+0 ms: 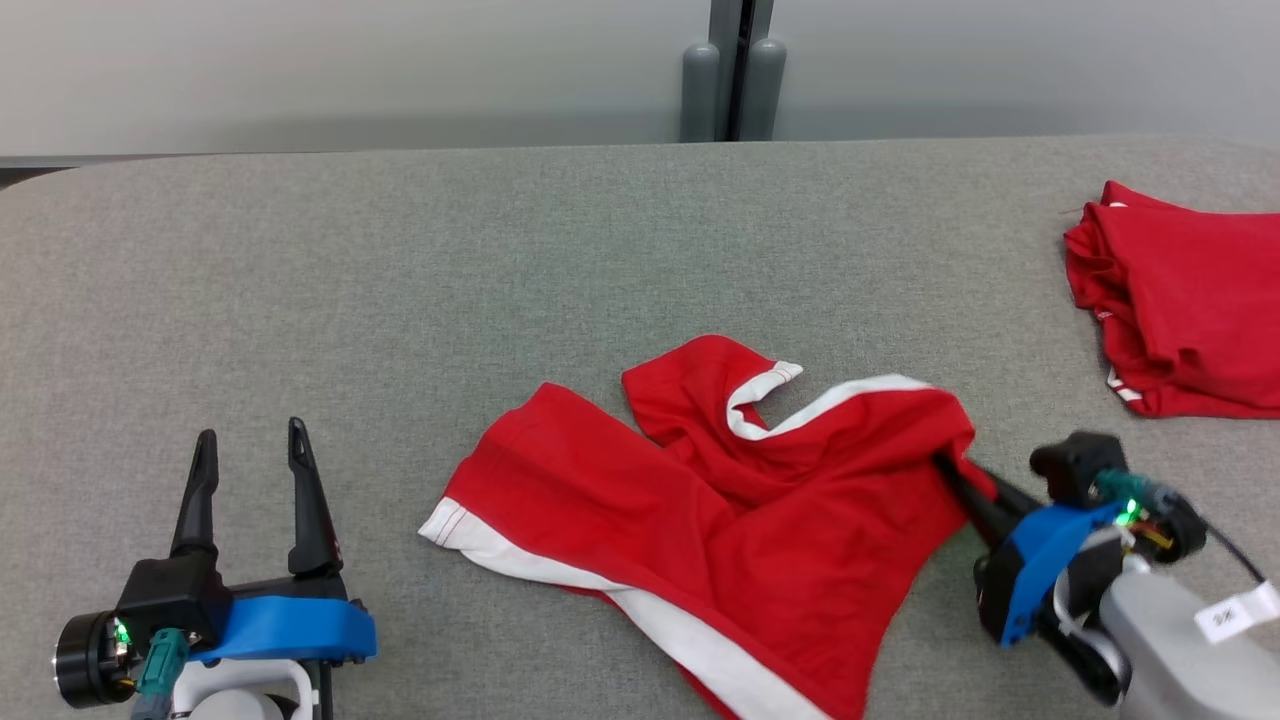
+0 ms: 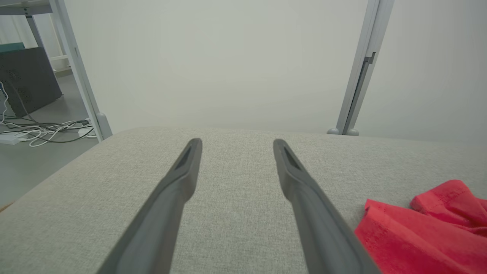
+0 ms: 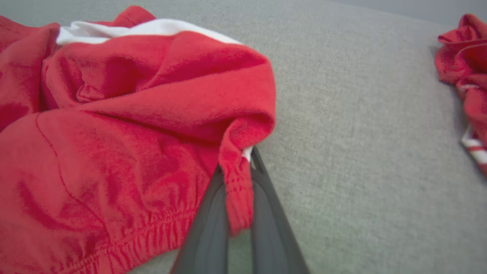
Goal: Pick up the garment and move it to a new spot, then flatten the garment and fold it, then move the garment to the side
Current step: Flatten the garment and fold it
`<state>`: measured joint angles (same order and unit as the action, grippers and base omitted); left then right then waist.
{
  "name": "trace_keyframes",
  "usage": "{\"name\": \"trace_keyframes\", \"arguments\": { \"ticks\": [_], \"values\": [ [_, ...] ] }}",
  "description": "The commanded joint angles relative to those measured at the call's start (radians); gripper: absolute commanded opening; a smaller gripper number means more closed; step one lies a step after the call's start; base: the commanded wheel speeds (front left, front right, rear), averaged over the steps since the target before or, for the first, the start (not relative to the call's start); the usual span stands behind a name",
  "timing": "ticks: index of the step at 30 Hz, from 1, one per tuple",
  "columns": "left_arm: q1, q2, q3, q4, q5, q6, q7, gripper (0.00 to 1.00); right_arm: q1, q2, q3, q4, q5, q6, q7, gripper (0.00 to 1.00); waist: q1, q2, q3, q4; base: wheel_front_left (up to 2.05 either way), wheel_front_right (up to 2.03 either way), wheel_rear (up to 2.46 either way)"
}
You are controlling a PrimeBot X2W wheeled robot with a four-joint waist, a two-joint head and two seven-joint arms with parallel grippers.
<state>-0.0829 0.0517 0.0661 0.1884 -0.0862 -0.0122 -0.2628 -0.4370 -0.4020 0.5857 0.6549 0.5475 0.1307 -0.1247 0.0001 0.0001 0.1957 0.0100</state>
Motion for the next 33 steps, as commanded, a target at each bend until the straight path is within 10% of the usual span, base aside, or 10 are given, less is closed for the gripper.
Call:
{"name": "trace_keyframes", "arguments": {
  "ticks": [1, 14, 16, 26, 33],
  "values": [
    [-0.01, -0.001, 0.0, -0.003, 0.005, 0.004, -0.003, 1.0, -0.038, -0.014, -0.012, -0.01, -0.008, 0.0, -0.005, 0.0, -0.0001, -0.0001, 0.003, 0.003, 0.0, 0.0, 0.0],
    [-0.069, -0.002, -0.033, 0.012, -0.004, 0.004, -0.003, 1.0, -0.348, -0.045, -0.04, 0.15, -0.072, 0.0, 0.027, 0.0, -0.0001, -0.0001, 0.044, 0.07, 0.0, 0.0, 0.0],
    [-0.068, -0.002, -0.035, 0.014, -0.007, 0.008, -0.003, 1.0, -0.363, -0.037, -0.027, 0.194, -0.061, 0.0, 0.023, 1.0, -0.0001, -0.0001, 0.046, 0.073, 0.0, 0.0, 0.0],
    [-0.043, 0.0, -0.025, 0.023, 0.004, 0.011, -0.002, 1.0, -0.297, -0.019, -0.021, 0.214, 0.028, 0.0, -0.129, 1.0, -0.0001, -0.0001, 0.017, 0.024, 0.0, 0.0, 0.0],
    [-0.016, 0.014, -0.009, 0.031, 0.013, 0.002, -0.003, 1.0, -0.141, -0.029, -0.174, 0.013, 0.019, 0.0, -0.141, 1.0, -0.0001, -0.0001, -0.023, -0.02, 0.0, 0.0, 0.0]
  ]
}}
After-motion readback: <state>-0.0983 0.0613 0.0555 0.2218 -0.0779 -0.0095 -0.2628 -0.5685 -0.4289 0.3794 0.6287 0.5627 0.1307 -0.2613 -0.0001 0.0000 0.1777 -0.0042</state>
